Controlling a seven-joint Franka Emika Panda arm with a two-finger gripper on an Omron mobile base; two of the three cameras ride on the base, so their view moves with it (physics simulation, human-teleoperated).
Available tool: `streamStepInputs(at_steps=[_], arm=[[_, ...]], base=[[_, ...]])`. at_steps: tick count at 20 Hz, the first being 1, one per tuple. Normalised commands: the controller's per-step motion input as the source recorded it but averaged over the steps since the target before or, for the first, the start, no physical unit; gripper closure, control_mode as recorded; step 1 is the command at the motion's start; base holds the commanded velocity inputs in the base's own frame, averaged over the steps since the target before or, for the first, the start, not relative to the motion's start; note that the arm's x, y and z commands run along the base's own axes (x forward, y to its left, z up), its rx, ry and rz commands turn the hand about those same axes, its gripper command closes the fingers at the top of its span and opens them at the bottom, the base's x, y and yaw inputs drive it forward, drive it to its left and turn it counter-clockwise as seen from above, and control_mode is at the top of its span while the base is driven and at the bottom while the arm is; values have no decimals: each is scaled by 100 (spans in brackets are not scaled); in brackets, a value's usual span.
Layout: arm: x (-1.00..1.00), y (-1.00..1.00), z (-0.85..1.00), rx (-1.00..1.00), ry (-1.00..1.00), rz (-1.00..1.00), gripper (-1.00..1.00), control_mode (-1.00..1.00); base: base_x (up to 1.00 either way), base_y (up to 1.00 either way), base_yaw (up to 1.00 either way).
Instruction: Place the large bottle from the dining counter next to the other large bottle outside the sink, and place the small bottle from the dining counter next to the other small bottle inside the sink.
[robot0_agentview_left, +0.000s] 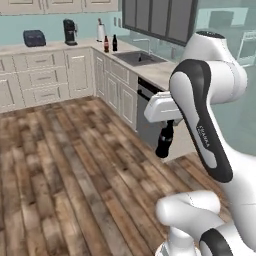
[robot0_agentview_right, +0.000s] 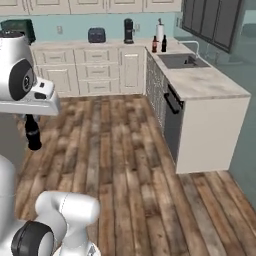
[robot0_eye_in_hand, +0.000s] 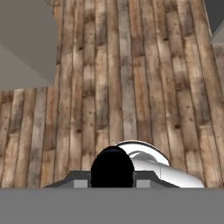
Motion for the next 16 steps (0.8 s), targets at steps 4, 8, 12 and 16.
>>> streamStepInputs(at_steps=[4, 8, 12, 16], arm=[[0, 0, 0, 0, 0, 0, 100, 100], [0, 0, 0, 0, 0, 0, 100, 100], [0, 0, 0, 0, 0, 0, 100, 100], [0, 0, 0, 0, 0, 0, 100, 100]], base=[[100, 21, -30], [100, 8, -31], [100, 6, -30], [100, 37, -21]])
